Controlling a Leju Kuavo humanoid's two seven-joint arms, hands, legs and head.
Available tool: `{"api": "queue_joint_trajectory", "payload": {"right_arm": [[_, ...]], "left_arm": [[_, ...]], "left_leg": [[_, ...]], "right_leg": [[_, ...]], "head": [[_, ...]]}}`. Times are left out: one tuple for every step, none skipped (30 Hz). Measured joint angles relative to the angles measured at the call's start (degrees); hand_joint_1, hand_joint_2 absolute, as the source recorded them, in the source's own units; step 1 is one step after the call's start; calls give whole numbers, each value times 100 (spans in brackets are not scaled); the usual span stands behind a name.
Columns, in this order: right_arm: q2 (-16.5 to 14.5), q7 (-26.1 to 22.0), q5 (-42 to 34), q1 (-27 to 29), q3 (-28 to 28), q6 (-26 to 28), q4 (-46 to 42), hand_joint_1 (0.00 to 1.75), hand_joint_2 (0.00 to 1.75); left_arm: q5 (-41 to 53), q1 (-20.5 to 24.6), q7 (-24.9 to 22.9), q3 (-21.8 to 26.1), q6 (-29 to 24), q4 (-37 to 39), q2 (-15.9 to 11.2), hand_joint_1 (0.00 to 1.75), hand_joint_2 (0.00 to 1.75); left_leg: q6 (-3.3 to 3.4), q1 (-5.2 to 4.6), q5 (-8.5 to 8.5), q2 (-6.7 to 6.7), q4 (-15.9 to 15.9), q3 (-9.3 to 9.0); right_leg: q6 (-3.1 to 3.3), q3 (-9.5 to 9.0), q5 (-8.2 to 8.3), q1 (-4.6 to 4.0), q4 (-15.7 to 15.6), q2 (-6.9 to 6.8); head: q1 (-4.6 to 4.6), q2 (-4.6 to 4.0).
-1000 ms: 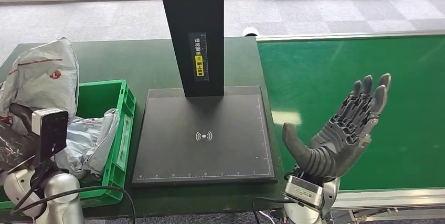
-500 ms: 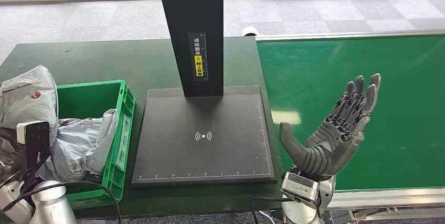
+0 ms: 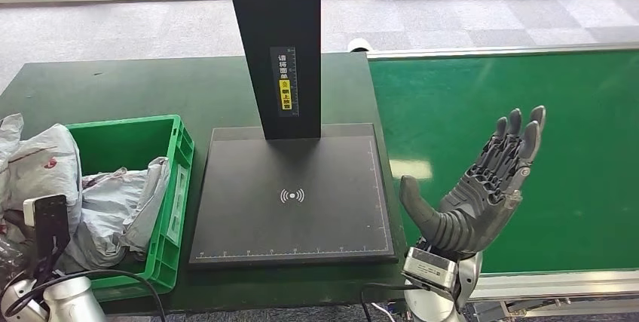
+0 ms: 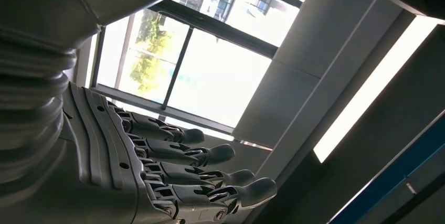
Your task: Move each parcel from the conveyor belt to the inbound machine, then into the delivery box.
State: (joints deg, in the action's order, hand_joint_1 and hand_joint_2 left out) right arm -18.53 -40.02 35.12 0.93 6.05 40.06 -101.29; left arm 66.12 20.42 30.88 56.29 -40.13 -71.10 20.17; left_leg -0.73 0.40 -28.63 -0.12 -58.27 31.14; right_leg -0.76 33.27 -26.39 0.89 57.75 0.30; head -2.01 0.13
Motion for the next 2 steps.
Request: {"api": "queue_joint_trajectory", "payload": {"right_arm": [[0,0,7,0,0,0,0,0,175],[0,0,10,0,0,0,0,0,175]], "left_arm": [[-27,19,46,28,-1,33,2,0,175],[-38,29,68,45,-1,49,3,0,175]], "left_leg": [[0,0,0,-1,0,0],[0,0,0,-1,0,-1]], "right_leg": [[0,-1,0,0,0,-1],[0,-1,0,1,0,-1]], "head": [[0,0],[0,0]]}}
